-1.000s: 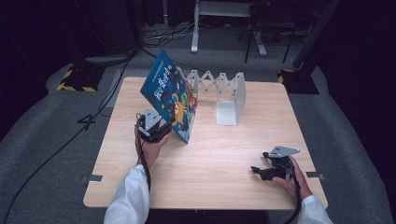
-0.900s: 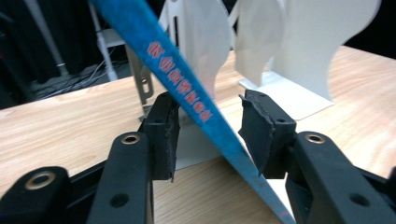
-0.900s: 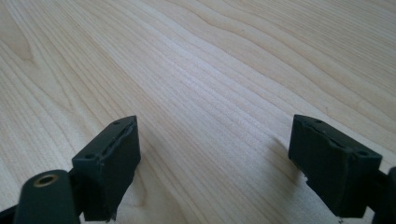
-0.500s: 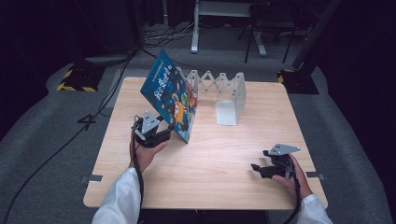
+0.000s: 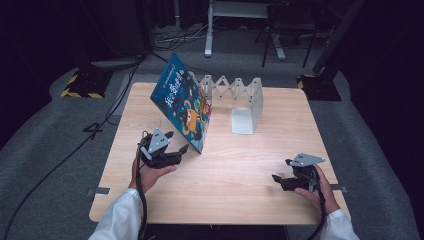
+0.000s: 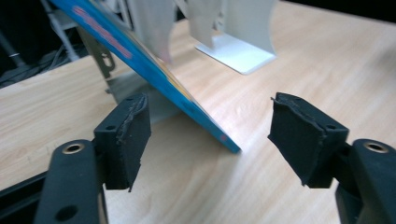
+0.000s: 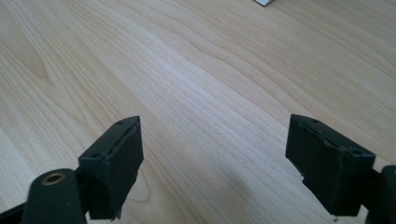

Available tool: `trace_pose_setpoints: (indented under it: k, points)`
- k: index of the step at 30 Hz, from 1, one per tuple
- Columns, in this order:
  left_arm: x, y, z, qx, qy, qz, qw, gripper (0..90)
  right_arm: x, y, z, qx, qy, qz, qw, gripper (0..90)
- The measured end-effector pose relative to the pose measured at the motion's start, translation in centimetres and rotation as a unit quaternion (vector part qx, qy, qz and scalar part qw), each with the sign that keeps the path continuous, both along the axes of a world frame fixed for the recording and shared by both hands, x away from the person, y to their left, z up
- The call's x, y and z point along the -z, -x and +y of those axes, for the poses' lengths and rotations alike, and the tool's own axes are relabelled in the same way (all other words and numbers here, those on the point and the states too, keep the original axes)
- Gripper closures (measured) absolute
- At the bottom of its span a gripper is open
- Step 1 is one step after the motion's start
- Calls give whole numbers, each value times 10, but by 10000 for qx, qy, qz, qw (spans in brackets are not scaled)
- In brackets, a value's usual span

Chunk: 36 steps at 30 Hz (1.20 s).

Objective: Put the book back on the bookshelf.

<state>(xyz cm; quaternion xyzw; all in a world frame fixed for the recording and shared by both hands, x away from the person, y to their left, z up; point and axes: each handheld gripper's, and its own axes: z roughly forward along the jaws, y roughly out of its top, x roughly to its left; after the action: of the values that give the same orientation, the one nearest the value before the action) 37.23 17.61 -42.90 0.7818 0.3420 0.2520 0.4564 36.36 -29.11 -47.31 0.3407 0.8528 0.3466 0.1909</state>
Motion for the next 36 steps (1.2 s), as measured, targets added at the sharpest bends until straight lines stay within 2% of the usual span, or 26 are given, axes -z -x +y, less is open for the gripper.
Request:
trace_pose_setpoints:
  k: [2,5,6,7,9,11,14,17,20,24,26,27,30,36]
  points:
    - [2,3,1,88,-45,89,9999,270,-1,1,0,32,35,-9,10000,194]
    - [4,8,2,144,-185,99,9997,242,-4,2,0,65,120,-46,9999,190]
    - [5,10,2,164,-278,182,9993,227,-5,3,0,79,185,-83,9998,190]
    - [7,13,3,172,-407,182,9989,218,-6,4,0,67,222,-94,9997,189]
    - [9,15,4,248,-438,229,9985,219,-6,5,-1,75,259,-77,9996,187]
    - [13,19,5,256,-660,254,9972,204,-5,8,-2,103,355,-108,9993,186]
    - [20,25,6,294,-1059,339,9934,203,-5,11,-6,100,420,-96,9990,192]
    - [28,30,7,288,-1453,396,9882,202,-4,14,-9,96,503,-114,9986,193]
    - [33,35,12,290,-1488,436,9875,199,-3,17,-13,129,521,-138,9985,192]
    - [39,41,17,232,-1629,502,9851,196,-1,20,-16,207,479,-221,9984,200]
    - [41,44,19,235,-1644,538,9846,195,-1,22,-18,238,456,-271,9983,202]
    - [41,46,21,252,-1707,527,9836,192,-1,23,-19,251,448,-291,9983,203]
    - [43,51,23,231,-1714,556,9834,188,-1,25,-22,279,435,-262,9983,203]
    - [47,59,31,202,-1834,586,9811,181,2,30,-30,343,489,-239,9979,202]
